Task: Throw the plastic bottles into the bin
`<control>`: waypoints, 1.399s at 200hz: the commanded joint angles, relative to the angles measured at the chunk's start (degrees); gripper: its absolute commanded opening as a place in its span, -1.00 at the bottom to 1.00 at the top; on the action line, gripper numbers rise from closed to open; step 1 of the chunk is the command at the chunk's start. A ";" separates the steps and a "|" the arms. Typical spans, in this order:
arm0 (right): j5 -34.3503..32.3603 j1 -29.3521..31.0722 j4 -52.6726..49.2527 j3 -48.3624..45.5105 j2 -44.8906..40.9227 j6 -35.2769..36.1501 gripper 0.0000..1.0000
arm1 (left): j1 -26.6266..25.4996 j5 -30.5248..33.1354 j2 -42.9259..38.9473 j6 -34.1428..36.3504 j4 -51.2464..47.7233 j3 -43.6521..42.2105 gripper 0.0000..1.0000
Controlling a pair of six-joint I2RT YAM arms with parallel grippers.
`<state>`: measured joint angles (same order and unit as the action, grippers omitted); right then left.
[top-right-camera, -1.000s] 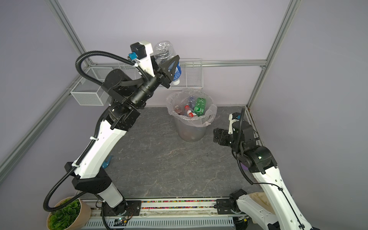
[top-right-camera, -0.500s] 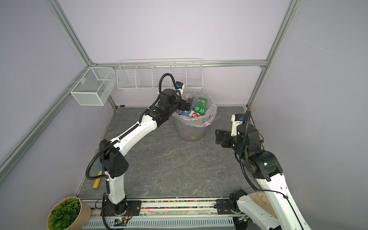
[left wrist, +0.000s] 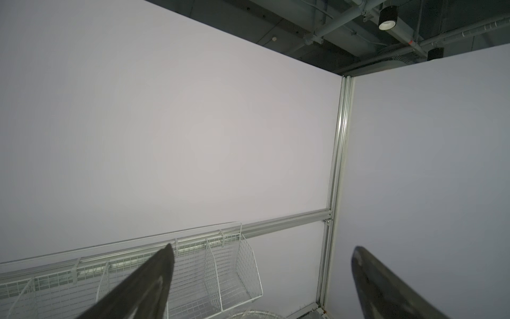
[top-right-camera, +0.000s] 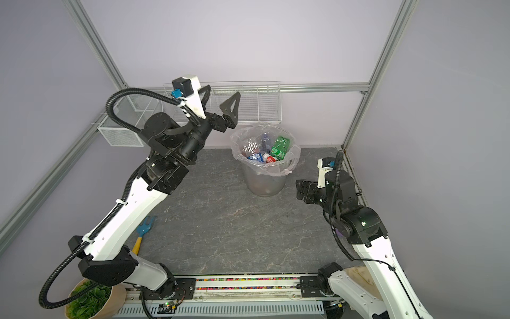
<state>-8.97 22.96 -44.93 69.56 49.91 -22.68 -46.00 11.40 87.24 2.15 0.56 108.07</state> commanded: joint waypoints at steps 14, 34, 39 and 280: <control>-0.17 -0.31 0.10 -0.74 -0.99 -0.48 0.78 | 0.03 0.53 -0.08 0.27 -0.97 -4.31 0.98; -0.64 -0.29 0.47 -1.05 -0.87 -0.44 0.78 | 0.03 1.02 -2.26 0.23 -0.21 -7.53 0.98; -0.79 -0.30 0.61 -1.16 -0.87 -0.49 0.78 | 0.09 1.23 -2.75 0.30 -0.21 -8.35 0.98; -13.57 -0.22 19.43 -18.77 -4.10 11.16 0.77 | 7.06 29.44 -29.54 -2.41 -3.59 -56.85 0.98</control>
<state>-20.60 22.96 -31.29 54.35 46.61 -15.77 -39.48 34.52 59.79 -0.84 -2.44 53.89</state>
